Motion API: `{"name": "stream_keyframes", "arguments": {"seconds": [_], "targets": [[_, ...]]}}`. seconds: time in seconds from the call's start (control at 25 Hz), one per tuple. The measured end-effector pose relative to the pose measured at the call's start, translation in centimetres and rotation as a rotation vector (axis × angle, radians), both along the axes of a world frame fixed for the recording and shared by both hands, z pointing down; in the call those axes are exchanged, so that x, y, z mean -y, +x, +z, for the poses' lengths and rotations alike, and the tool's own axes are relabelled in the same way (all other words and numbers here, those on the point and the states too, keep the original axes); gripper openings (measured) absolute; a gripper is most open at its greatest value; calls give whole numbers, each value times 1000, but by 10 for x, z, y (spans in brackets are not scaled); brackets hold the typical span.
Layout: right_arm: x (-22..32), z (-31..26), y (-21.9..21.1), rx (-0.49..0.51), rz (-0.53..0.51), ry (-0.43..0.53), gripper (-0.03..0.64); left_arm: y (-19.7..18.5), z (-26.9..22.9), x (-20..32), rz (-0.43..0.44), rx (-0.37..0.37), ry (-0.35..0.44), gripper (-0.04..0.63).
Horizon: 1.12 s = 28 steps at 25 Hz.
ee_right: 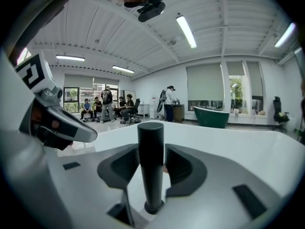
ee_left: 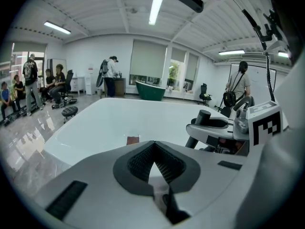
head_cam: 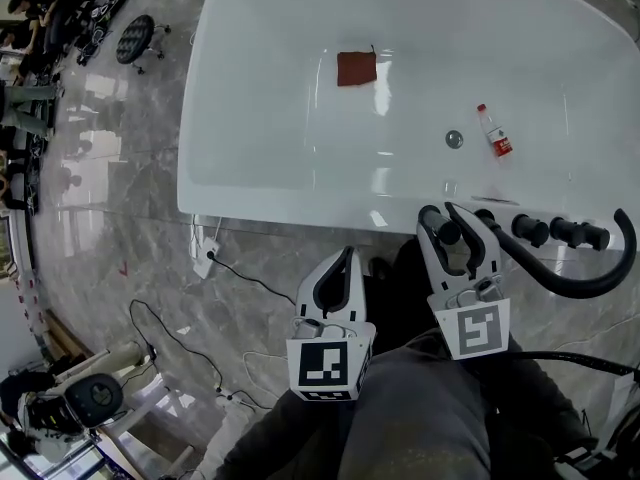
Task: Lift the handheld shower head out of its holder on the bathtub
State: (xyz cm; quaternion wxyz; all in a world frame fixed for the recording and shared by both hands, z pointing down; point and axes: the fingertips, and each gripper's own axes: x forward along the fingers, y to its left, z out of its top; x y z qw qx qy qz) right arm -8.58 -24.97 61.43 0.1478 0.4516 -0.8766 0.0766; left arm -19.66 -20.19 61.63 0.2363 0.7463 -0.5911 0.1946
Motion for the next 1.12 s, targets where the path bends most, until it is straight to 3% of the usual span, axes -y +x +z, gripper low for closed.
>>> {"name": "stream_keyframes", "arguments": {"seconds": [0.56,0.84,1.12], "targets": [[-3,-4,1,-18,-12,-24,137,1,-16,-4,-15,13,9,3],[5,-119,0,49,-26,50,137,5,-108,-5,-31,1,48,3],[-12,-265,-5,113,-63,158,137,9,-215,-8,-20,-19,151,3]]}}
